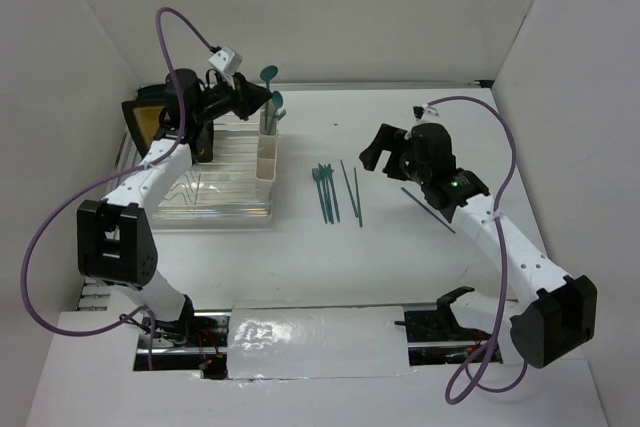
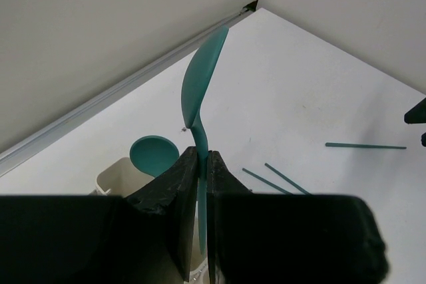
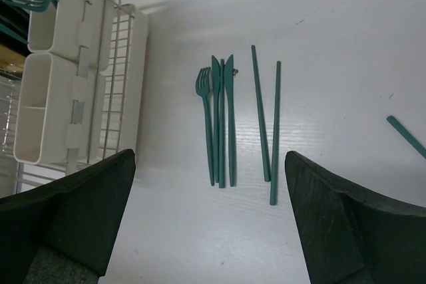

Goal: Sort the eating utensils into containers

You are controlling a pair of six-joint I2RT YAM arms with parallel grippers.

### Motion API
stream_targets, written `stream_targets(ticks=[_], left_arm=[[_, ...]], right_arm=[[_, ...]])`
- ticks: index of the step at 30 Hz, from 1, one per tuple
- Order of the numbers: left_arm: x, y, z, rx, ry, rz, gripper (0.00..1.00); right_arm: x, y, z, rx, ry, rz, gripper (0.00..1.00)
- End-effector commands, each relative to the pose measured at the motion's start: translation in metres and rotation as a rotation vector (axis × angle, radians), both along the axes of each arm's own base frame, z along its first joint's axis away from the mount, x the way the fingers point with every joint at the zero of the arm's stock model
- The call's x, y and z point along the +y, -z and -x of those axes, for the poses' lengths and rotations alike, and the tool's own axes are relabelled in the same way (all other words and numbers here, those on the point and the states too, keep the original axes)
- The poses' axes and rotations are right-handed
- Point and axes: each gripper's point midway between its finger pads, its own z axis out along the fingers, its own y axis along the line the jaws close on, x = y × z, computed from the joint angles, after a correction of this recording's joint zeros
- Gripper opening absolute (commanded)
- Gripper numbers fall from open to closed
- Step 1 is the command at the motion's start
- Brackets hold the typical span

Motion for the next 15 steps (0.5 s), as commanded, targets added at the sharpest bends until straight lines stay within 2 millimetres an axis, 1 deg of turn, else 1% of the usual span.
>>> stream_targets(ticks=[1,3,4,5,6,7,8,9,10,12,14,15], left_arm=[[0.001,-0.016,-0.014,-0.114,0.016,-0.011,0.0],[0.002,-0.009,-0.017,-0.1,0.015,-0.004,0.0],[0.002,-0.006,-0.019,-0.101,0.013,-0.004,0.0],[0.003,-0.004,-0.019,-0.099,0.019,-0.003,0.0],[0.003,0.0,-0.019,-0.098,0.023,0.0,0.0],[0.002,0.002,-0.019,-0.1,0.026,0.0,0.0],[0.004,0.01,-0.019,-0.086,0.024,-0.002,0.0],[0.005,0.011,-0.018,-0.088,0.036,-0.003,0.0],[0.005,0.008,-0.018,-0.101,0.036,-0.003,0.02],[0.005,0.016,-0.017,-0.092,0.043,-0.009,0.04],[0.006,0.019,-0.016,-0.084,0.041,-0.007,0.08],[0.007,0.019,-0.017,-0.081,0.041,-0.007,0.09]], right_arm=[[0.003,-0.004,-0.012,-0.046,-0.013,-0.006,1.0],[0.002,-0.006,-0.015,-0.052,-0.011,-0.002,1.0],[0.002,-0.003,-0.016,-0.042,-0.008,0.002,1.0],[0.002,-0.001,-0.017,-0.037,-0.008,0.004,1.0],[0.003,-0.005,-0.02,-0.05,-0.013,-0.001,1.0],[0.004,-0.004,-0.02,-0.046,-0.021,-0.005,1.0],[0.005,0.0,-0.021,-0.035,-0.023,0.001,1.0],[0.007,0.0,-0.02,-0.034,-0.031,-0.005,1.0],[0.007,0.005,-0.021,-0.02,-0.028,-0.003,1.0],[0.009,0.006,-0.023,-0.019,-0.034,-0.011,1.0],[0.013,0.012,-0.022,-0.003,-0.049,-0.017,1.0],[0.013,0.012,-0.022,-0.004,-0.048,-0.019,1.0]])
